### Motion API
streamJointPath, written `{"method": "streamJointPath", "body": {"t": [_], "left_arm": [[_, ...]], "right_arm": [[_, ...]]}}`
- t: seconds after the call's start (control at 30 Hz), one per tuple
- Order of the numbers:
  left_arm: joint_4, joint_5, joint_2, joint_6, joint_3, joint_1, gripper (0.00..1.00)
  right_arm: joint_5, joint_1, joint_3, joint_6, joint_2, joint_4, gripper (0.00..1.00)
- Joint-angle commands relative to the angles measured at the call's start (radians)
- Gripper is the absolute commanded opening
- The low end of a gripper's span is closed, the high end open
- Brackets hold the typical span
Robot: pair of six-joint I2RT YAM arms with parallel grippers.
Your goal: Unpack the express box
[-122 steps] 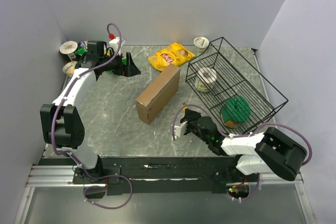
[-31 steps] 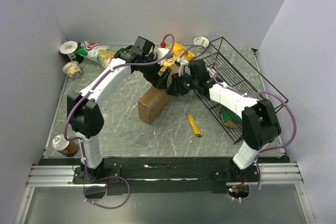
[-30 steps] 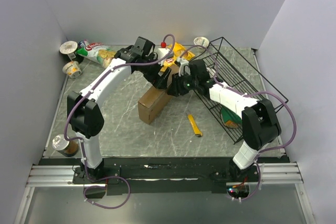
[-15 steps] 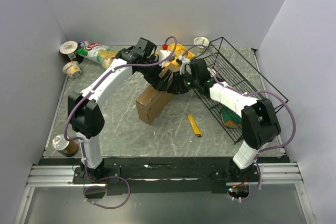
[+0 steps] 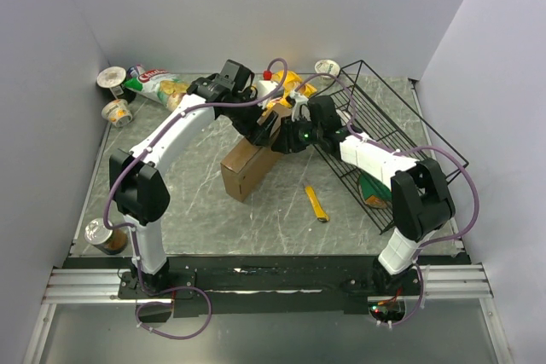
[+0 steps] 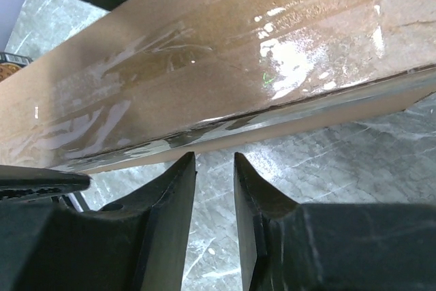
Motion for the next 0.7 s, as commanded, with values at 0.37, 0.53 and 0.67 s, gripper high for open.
{"method": "streamJointPath", "body": {"t": [0.37, 0.53, 0.67], "left_arm": [[-0.042, -0.020, -0.001, 0.033, 0.056, -0.023, 0.91], [-0.050, -0.005, 0.004, 0.036, 0.070, -0.023, 0.82], [-0.073, 0.021, 0.007, 0.055, 0.068, -0.018, 0.75]], "right_arm": [[-0.003, 0.015, 0.050, 0.005, 0.011, 0.032, 0.36], [0.004, 0.016, 0.050, 0.007, 0.016, 0.029, 0.36], [0.009, 0.020, 0.050, 0.002, 0.017, 0.026, 0.36]]}}
